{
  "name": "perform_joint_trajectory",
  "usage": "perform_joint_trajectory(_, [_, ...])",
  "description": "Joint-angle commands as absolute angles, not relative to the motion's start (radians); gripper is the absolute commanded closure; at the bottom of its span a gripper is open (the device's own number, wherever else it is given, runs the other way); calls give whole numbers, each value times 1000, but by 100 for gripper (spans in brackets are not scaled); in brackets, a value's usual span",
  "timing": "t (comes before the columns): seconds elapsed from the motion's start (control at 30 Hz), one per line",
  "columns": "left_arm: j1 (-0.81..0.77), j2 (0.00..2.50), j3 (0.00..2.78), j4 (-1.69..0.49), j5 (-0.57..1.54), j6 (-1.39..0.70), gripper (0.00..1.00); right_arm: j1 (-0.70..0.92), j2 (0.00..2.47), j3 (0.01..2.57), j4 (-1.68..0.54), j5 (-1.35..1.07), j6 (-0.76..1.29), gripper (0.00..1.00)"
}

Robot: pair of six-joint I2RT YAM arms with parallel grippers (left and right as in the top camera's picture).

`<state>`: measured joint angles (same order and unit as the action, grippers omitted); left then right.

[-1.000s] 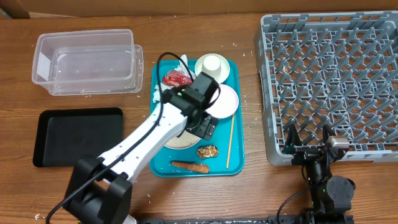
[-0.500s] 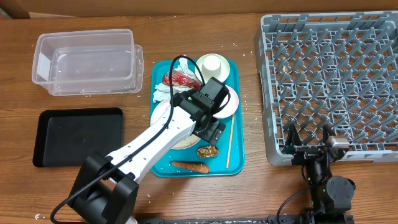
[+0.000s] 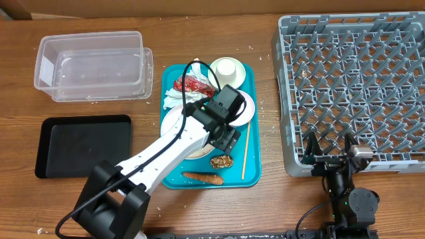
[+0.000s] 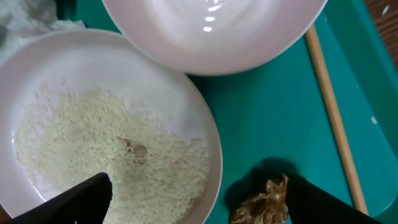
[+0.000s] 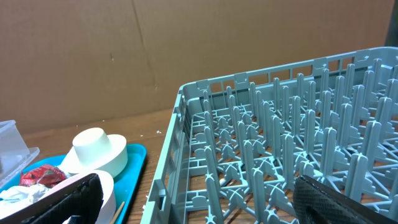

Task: Sort waste into correct bins and load items into the dishwasher
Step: 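Reach the left gripper to the white rice plate rim and grasp it, then lift the white plate off the teal tray with the left gripper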

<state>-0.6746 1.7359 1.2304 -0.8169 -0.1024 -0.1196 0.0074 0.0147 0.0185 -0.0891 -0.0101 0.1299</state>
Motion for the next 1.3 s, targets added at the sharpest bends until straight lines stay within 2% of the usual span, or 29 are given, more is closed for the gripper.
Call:
perform_joint_trajectory(0.0, [-681, 1747, 1176, -785, -115, -100, 9, 12, 3, 8, -83, -1, 123, 0])
perform_joint_trajectory(0.13, [-680, 1747, 1138, -695, -115, -100, 7, 12, 3, 8, -83, -1, 123, 0])
perform_joint_trajectory(0.33, [-681, 1779, 1133, -619, -114, -73, 12, 12, 3, 8, -83, -1, 123, 0])
perform_joint_trajectory(0.8, [-682, 1889, 1136, -613, -134, -47, 13, 12, 3, 8, -83, -1, 123, 0])
perform_joint_trajectory(0.87, [-682, 1889, 1136, -616, -146, -47, 16, 12, 3, 8, -83, -1, 123, 0])
perform_joint_trajectory(1.0, [-682, 1889, 1136, -625, -169, -48, 31, 12, 3, 8, -83, -1, 123, 0])
perform_joint_trajectory(1.27, [-682, 1888, 1160, -675, -172, -52, 49, 12, 3, 8, -83, -1, 123, 0])
